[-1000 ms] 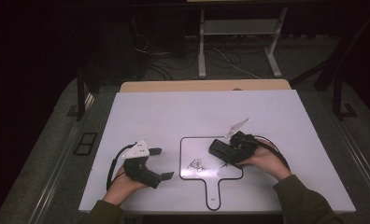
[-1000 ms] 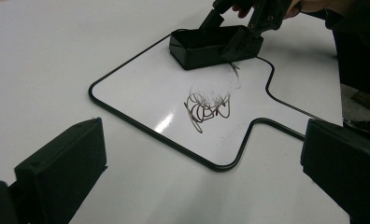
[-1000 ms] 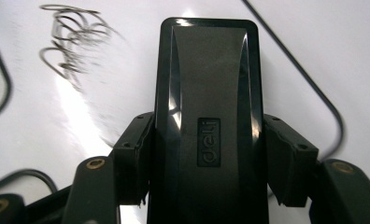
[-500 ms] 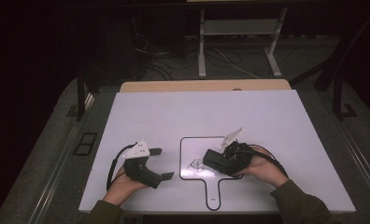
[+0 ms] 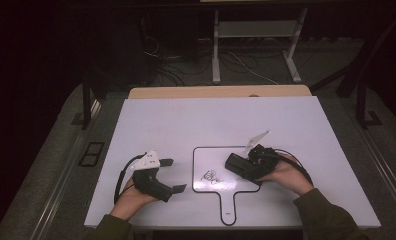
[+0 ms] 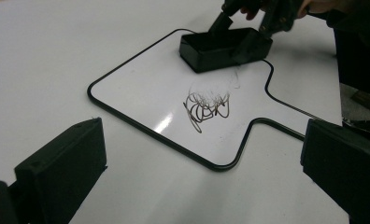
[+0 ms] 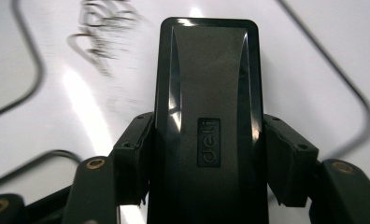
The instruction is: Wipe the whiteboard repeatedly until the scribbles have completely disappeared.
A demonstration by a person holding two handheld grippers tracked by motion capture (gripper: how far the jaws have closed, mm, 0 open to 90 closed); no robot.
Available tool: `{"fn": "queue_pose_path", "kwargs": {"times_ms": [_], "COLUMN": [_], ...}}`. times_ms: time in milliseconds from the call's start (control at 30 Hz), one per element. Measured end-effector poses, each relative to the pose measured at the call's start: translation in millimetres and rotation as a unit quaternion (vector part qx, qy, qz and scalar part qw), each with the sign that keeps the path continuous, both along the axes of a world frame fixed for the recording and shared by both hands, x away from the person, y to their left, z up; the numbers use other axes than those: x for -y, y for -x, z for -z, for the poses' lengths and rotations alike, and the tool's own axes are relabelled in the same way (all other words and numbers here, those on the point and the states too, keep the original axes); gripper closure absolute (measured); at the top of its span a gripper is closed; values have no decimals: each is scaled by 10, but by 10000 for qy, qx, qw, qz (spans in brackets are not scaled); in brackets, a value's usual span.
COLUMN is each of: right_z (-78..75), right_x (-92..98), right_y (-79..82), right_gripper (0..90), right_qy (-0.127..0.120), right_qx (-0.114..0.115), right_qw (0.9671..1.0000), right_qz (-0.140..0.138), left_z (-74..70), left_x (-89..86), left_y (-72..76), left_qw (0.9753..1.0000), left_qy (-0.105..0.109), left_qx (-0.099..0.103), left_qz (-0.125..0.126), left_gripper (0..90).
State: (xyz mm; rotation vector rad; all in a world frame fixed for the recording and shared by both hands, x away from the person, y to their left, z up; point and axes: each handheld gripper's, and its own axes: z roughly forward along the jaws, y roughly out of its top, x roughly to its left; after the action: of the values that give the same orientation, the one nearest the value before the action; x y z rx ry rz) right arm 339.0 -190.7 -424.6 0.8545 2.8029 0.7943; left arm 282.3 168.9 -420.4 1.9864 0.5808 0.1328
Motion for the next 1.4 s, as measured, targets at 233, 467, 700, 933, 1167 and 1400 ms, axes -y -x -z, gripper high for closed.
{"fn": "queue_pose_path", "kwargs": {"times_ms": [233, 467, 700, 933, 1167, 1400], "right_z": [4, -7, -5, -10, -5, 0], "right_x": [154, -25, -297, -350, -85, 93], "right_y": [-115, 19, 219, 237, 12, -138], "right_gripper": [388, 388, 388, 388, 388, 388], "right_qy": [-6, 136, -30, 51, 107, 44], "right_qx": [-4, 58, -73, -34, 43, -6], "right_qw": [9993, 9999, 9981, 9977, 9999, 9994], "right_qz": [386, -30, -610, -681, -102, 354], "left_z": [1, 1, -2, -5, -5, -2], "left_x": [2, 1, 4, 0, 1, 6], "left_y": [-2, -2, 0, 2, 0, 0], "left_qw": [10000, 10000, 10000, 10000, 10000, 10000], "left_qy": [0, 1, 3, 8, 6, -4], "left_qx": [-11, -13, -8, 14, 1, -2], "left_qz": [1, -3, -1, 8, -4, -1], "left_gripper": [0, 0, 0, 0, 0, 0]}}
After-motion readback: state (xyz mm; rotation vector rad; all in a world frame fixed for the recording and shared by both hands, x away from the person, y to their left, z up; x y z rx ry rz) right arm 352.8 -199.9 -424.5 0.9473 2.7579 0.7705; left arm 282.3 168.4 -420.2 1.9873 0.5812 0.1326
